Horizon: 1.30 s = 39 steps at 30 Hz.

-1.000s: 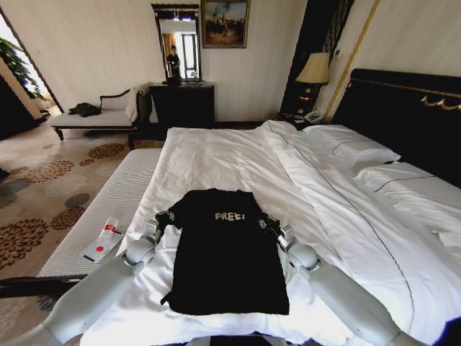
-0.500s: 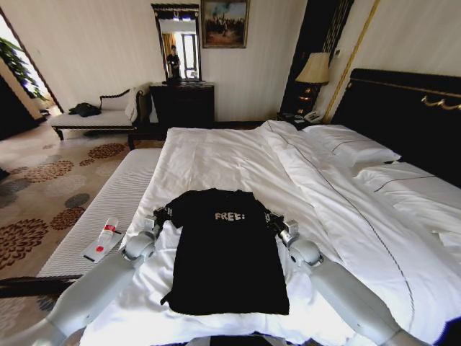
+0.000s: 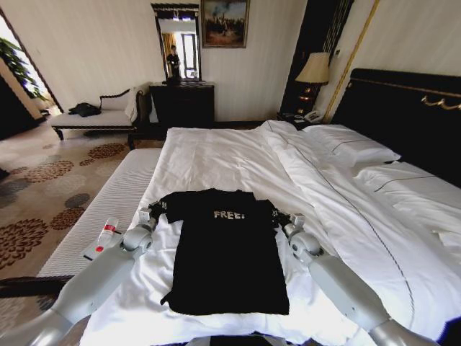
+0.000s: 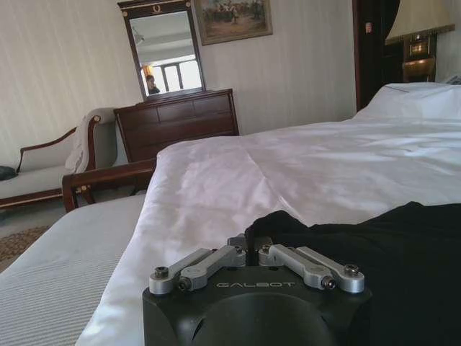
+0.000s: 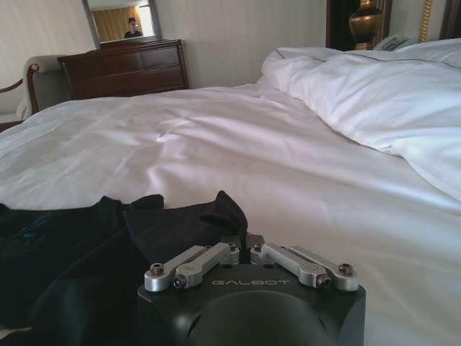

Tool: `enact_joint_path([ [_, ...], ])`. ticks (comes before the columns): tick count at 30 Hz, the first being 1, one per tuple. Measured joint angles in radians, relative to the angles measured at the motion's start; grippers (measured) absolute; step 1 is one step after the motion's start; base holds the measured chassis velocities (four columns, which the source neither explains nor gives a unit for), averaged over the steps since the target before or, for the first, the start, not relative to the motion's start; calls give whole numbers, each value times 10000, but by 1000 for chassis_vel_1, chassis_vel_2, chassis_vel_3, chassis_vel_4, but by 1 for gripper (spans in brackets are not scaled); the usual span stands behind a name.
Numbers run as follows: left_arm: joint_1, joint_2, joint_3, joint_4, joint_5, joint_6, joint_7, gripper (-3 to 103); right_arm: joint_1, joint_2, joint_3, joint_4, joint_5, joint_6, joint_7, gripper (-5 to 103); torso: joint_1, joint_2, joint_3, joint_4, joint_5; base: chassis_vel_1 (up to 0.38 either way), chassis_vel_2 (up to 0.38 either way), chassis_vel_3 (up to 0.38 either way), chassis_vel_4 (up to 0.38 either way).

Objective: Fold the clothes on the bed.

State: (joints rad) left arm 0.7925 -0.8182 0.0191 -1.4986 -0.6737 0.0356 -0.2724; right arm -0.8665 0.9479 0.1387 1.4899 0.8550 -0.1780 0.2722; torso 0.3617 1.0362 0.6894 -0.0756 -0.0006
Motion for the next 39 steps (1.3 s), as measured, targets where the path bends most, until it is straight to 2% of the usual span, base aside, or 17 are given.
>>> enact_joint_path([
  [11, 422, -131, -43, -54, 349, -163, 21, 2, 92, 173, 371, -473, -9, -56, 384, 2, 0, 0, -1, -1, 0, 0, 0, 0, 0],
  [25, 462, -302, -63, -22, 405, -182, -21, 2, 196, 311, 167, -833, 36, -132, 235, 2, 0, 0, -1, 0, 1, 0, 0, 0, 0],
  [32, 593, -441, -82, -17, 487, -216, -30, 2, -106, 141, 100, 523, -53, -124, 262, 2, -1, 0, -2, -1, -2, 0, 0, 0, 0],
  [33, 590, -494, -74, -6, 502, -219, -33, 2, -185, 88, -115, 1054, -65, -123, 270, 2, -1, 1, -1, -1, -3, 0, 0, 0, 0],
  [39, 555, -529, -27, 9, 521, -219, -50, 2, -185, 107, -903, 1742, -143, -134, 317, 2, -1, 1, -1, -1, -1, 0, 0, 0, 0],
])
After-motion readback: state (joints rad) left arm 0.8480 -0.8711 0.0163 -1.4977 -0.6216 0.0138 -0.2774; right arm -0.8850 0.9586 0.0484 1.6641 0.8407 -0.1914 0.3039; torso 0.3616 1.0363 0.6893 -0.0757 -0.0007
